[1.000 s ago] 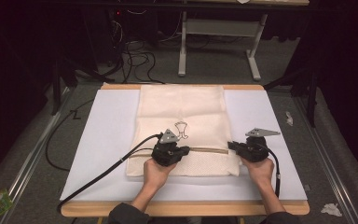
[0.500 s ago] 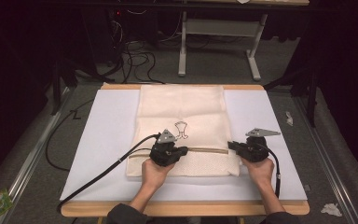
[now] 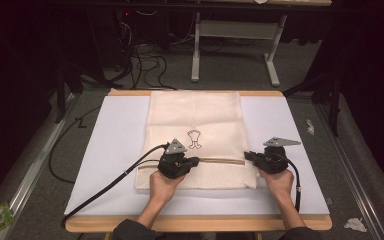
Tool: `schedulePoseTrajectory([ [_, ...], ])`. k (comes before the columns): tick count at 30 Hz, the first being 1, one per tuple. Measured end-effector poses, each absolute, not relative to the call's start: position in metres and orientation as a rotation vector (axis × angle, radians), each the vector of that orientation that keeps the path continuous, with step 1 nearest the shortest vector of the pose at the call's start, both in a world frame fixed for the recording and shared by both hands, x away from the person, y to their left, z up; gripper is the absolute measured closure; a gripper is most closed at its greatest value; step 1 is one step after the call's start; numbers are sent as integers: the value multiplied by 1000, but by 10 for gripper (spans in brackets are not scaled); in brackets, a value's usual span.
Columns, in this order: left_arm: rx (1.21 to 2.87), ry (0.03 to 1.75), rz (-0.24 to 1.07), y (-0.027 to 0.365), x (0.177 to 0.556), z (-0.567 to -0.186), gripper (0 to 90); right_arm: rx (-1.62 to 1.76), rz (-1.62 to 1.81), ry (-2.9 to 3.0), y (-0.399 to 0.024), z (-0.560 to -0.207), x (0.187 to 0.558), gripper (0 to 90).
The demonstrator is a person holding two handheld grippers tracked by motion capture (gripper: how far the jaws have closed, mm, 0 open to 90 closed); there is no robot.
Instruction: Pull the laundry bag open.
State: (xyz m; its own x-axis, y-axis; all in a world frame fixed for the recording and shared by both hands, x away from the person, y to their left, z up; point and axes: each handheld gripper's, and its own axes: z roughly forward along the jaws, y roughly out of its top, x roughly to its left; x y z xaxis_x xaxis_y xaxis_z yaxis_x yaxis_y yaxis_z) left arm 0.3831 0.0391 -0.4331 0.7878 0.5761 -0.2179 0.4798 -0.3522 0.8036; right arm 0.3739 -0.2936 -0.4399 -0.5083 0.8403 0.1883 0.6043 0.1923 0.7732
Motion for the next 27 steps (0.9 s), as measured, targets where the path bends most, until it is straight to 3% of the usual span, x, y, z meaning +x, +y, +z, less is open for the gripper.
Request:
schedulePoseTrajectory([
  [27, 2000, 809, 136, 55, 382, -435, 871, 1377, 1219, 2184, -295, -440, 374, 884],
])
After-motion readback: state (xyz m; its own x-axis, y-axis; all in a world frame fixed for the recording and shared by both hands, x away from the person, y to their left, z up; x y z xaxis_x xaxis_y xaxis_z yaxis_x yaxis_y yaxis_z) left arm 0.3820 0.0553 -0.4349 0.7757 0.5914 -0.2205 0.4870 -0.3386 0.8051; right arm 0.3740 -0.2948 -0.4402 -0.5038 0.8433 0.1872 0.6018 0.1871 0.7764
